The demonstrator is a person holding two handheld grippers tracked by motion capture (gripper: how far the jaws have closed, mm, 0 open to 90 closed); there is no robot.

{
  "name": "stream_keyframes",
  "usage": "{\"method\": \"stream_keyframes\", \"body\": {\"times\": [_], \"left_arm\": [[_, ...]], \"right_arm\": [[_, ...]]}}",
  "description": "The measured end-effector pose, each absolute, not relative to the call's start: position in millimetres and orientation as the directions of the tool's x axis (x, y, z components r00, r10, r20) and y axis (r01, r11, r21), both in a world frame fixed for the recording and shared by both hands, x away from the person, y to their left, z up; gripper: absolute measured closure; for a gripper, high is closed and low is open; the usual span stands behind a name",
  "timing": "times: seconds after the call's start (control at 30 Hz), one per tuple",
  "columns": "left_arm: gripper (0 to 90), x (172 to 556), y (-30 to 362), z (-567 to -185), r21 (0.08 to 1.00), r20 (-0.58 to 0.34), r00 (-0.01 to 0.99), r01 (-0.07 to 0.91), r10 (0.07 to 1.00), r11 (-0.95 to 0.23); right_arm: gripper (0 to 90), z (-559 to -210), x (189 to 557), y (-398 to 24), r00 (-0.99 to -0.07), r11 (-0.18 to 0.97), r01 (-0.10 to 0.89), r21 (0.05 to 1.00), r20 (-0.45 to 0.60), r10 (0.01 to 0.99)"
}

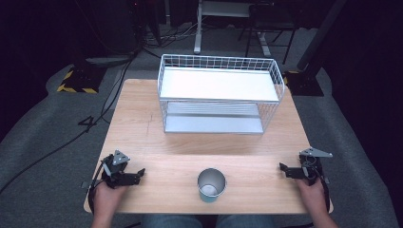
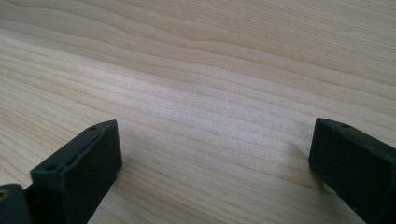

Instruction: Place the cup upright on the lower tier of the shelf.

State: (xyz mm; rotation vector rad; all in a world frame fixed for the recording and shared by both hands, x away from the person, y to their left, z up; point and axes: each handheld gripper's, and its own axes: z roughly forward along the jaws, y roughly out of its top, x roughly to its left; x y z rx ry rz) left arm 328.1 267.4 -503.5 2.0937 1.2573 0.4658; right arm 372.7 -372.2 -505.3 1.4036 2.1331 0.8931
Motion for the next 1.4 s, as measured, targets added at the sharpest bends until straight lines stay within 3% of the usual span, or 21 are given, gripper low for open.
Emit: {"method": "stream_keyframes", "body": {"times": [0.07, 0.47, 0.77, 1.4], "left_arm": [[15.3, 327.2, 267.0, -502.2, 0.679, -0.025, 0.485, 0.649, 0.874, -0.341], [14.5, 307.0, 248.3, -475.5, 0.757, -0.077, 0.511, 0.589, 0.856, -0.284], [14.6, 292.5, 214.2, -457.9, 0.778, -0.054, 0.630, 0.513, 0.775, -0.362], [14.7, 270.2, 157.7, -449.2, 0.775, -0.076, 0.774, 0.443, 0.629, -0.451]], "right_arm": [[2.6, -505.3, 372.6, -372.2, -0.393, 0.279, 0.641, 0.715, -0.007, 0.920], [2.6, -505.3, 372.6, -372.2, -0.393, 0.279, 0.640, 0.716, -0.007, 0.920], [2.6, -505.3, 372.7, -372.2, -0.393, 0.279, 0.640, 0.716, -0.007, 0.919], [2.6, -505.3, 372.7, -372.2, -0.393, 0.279, 0.640, 0.716, -0.007, 0.919]]}}
